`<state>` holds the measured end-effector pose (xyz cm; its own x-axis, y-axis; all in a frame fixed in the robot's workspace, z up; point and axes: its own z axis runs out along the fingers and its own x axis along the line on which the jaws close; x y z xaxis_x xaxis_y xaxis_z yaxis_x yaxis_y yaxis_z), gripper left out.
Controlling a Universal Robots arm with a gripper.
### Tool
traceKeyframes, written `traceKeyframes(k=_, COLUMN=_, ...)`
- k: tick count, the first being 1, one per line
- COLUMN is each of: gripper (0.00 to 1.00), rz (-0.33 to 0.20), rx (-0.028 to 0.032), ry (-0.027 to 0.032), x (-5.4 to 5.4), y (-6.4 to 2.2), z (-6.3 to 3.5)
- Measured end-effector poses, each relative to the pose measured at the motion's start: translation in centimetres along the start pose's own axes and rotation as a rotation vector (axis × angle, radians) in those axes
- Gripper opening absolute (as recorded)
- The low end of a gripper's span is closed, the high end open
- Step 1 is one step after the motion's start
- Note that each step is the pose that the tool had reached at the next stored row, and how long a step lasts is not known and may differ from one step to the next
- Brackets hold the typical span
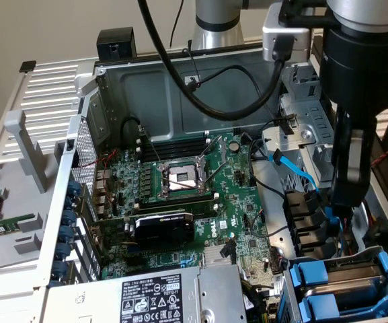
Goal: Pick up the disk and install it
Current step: 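Insert the first disk wire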
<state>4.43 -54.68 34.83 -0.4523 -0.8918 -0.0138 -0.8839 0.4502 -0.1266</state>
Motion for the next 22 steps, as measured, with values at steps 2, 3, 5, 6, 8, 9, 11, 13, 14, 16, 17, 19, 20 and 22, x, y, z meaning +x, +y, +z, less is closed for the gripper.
traceKeyframes(k=2, gripper=0.35, rz=0.003, rx=0.0004, ry=0.002, x=0.01, y=0.0, z=-0.13)
traceKeyframes(k=3, gripper=0.35, rz=0.005, rx=0.0008, ry=0.0028, x=0.01, y=0.0, z=-0.19)
traceKeyframes(k=5, gripper=0.35, rz=0.009, rx=0.0022, ry=0.0058, x=0.01, y=-0.01, z=-0.35)
traceKeyframes(k=6, gripper=0.35, rz=0.012, rx=0.0035, ry=0.0088, x=0.01, y=-0.02, z=-0.43)
traceKeyframes(k=8, gripper=0.35, rz=0.019, rx=0.0072, ry=0.0167, x=0.01, y=-0.04, z=-0.58)
traceKeyframes(k=9, gripper=0.35, rz=0.021, rx=0.0095, ry=0.0216, x=0.01, y=-0.05, z=-0.64)
traceKeyframes(k=11, gripper=0.35, rz=0.026, rx=0.0146, ry=0.032, x=0.01, y=-0.07, z=-0.77)
traceKeyframes(k=13, gripper=0.35, rz=0.03, rx=0.0183, ry=0.0397, x=0.01, y=-0.08, z=-0.89)
traceKeyframes(k=14, gripper=0.35, rz=0.031, rx=0.0191, ry=0.041, x=0.02, y=-0.09, z=-0.92)
traceKeyframes(k=16, gripper=0.35, rz=0.034, rx=0.0212, ry=0.0417, x=0.03, y=-0.09, z=-0.95)
traceKeyframes(k=17, gripper=0.35, rz=0.035, rx=0.0222, ry=0.0418, x=0.03, y=-0.1, z=-0.95)
traceKeyframes(k=19, gripper=0.35, rz=0.038, rx=0.0235, ry=0.0428, x=0.06, y=-0.12, z=-0.96)
traceKeyframes(k=20, gripper=0.35, rz=0.039, rx=0.024, ry=0.0434, x=0.09, y=-0.13, z=-0.96)
traceKeyframes(k=22, gripper=0.35, rz=0.042, rx=0.0247, ry=0.0449, x=0.18, y=-0.17, z=-0.97)
